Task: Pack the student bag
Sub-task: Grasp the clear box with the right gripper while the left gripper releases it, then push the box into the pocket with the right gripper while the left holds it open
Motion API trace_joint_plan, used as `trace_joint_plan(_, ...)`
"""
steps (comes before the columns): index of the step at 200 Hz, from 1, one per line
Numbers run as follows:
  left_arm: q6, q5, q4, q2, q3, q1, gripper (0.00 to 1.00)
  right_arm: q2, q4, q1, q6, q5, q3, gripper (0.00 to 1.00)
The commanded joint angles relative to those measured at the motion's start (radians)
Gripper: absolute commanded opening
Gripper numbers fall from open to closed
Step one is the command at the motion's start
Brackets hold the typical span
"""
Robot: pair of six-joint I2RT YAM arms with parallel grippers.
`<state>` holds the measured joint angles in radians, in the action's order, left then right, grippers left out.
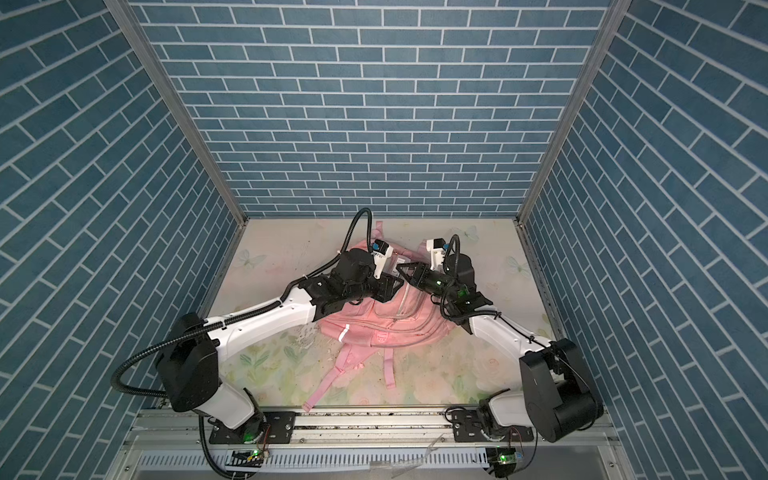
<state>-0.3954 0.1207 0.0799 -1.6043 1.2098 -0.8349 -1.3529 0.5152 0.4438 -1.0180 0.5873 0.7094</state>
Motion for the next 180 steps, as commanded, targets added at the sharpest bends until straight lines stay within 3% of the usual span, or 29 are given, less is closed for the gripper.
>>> trace_joint_plan(1,0.003,-0.009,-0.003,-0.020,0.043,-0.008,0.36,0.018,0.043,0.006,-0.031,0.014,-0.013,0.17)
trace_joint_plan(21,0.005,-0.053,0.034,-0.009,0.052,-0.013,0.58,0.039,0.033,0.003,-0.027,-0.014,-0.014,0.15)
trace_joint_plan(43,0.014,-0.104,0.074,0.022,0.057,-0.025,0.67,0.065,-0.011,-0.020,-0.004,-0.050,-0.006,0.14)
trace_joint_plan(100,0.039,-0.187,0.181,0.014,0.093,-0.063,0.70,0.161,-0.175,-0.256,0.086,-0.060,0.006,0.12)
trace_joint_plan(136,0.069,-0.206,0.270,-0.095,0.207,-0.107,0.70,0.241,-0.367,-0.418,0.199,-0.063,0.032,0.12)
trace_joint_plan(180,0.108,-0.228,0.398,-0.278,0.413,-0.180,0.70,0.324,-0.439,-0.573,0.241,-0.031,-0.016,0.11)
